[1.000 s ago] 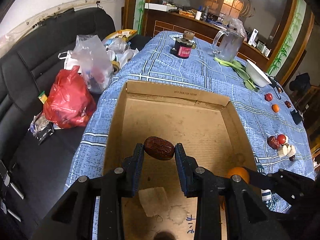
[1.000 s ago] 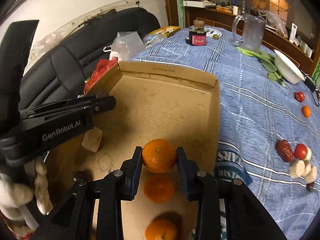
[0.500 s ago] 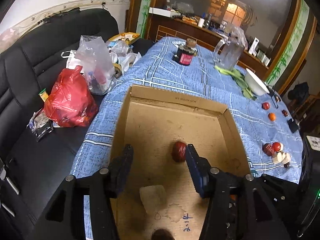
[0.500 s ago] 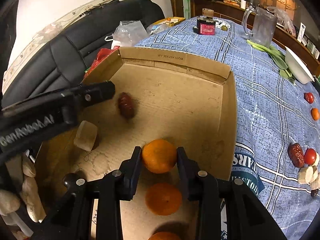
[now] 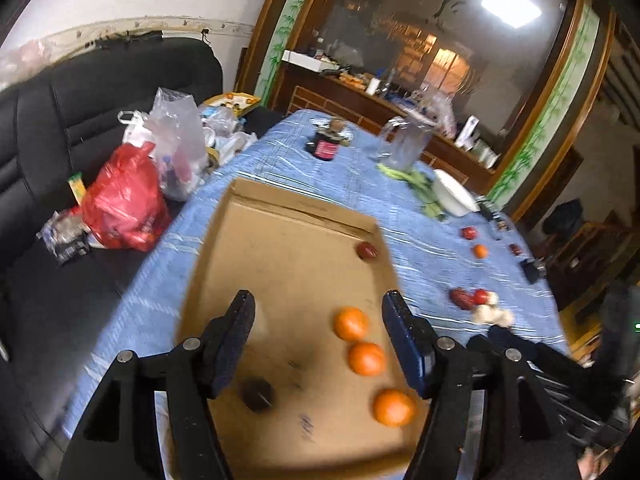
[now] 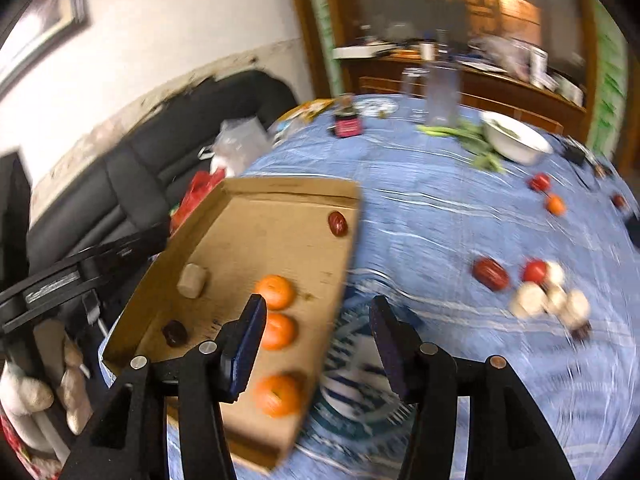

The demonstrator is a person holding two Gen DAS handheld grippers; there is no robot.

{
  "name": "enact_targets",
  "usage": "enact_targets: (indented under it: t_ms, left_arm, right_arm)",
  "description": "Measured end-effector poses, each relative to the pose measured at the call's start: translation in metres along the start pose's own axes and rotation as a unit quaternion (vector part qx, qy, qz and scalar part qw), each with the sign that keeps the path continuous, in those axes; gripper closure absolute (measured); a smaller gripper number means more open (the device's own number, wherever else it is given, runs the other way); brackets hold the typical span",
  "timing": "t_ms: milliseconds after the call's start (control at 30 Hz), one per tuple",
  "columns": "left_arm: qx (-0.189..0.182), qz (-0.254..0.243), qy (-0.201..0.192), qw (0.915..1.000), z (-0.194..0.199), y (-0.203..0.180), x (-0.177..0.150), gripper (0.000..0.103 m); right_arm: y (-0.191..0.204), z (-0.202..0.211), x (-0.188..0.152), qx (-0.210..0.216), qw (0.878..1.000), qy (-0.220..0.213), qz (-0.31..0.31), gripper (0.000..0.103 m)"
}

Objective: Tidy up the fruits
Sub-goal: 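Move both open tools back over the remaining fruit on the table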

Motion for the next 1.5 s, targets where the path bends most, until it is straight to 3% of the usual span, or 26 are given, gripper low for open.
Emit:
enact_targets:
  t_ms: [100,233,400,667,900,1033,1167,1267,1500]
  left_arm:
    - [-0.018,0.017,-0.013,0.9996,0.015,-0.008,-0.022,0.029]
    - [-0.005,0.01,-0.002,0.9999,0.016,-0.018,-0.038,0.029]
    - [0.014,-0.005,-0.013,0.9998,0.022,-0.028,-0.042,0.029]
    - [0.009,-0.039,-0.019,0.999,0.026,-0.051,-0.048,0.029]
    - [0.015,-0.045,-0.014,0.9988,0.022,-0.058,-0.049,0.029]
    - [0.014,-0.056,-0.011,0.9983,0.02,-0.064,-0.05,0.029]
    - [0.006,-0.073,0.003,0.9973,0.006,-0.079,-0.056,0.027]
    - [-0.004,-0.089,0.029,0.9956,-0.014,-0.098,-0.064,0.027]
    - [-0.046,-0.14,0.088,0.9853,-0.067,-0.156,-0.079,0.027]
  right_arm:
    - [-0.02,0.007,-0.02,-0.015,1.0,0.004,-0.024,0.043]
    - [-0.027,0.002,-0.046,-0.03,0.999,0.027,-0.019,0.043]
    - [-0.012,0.0,-0.064,-0.045,0.998,0.035,0.026,0.043]
    - [0.015,-0.014,-0.079,-0.05,0.996,0.044,0.066,0.043]
    - [0.02,-0.003,-0.08,0.021,0.996,0.044,0.073,0.043]
    - [-0.015,0.024,-0.065,0.002,0.999,0.007,0.046,0.043]
    - [-0.084,0.046,-0.055,-0.053,0.998,-0.015,-0.015,0.043]
    - [-0.138,0.052,-0.058,-0.076,0.994,-0.004,-0.075,0.043]
    - [-0.193,0.049,-0.062,-0.09,0.988,0.014,-0.121,0.043]
Point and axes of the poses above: each gripper's, at about its wrist camera, not at the fingertips, and z roughly against the way its jaws point, y to its left, x to its top, the point moved 2 cm from there along -z, roughly the way its jaws point
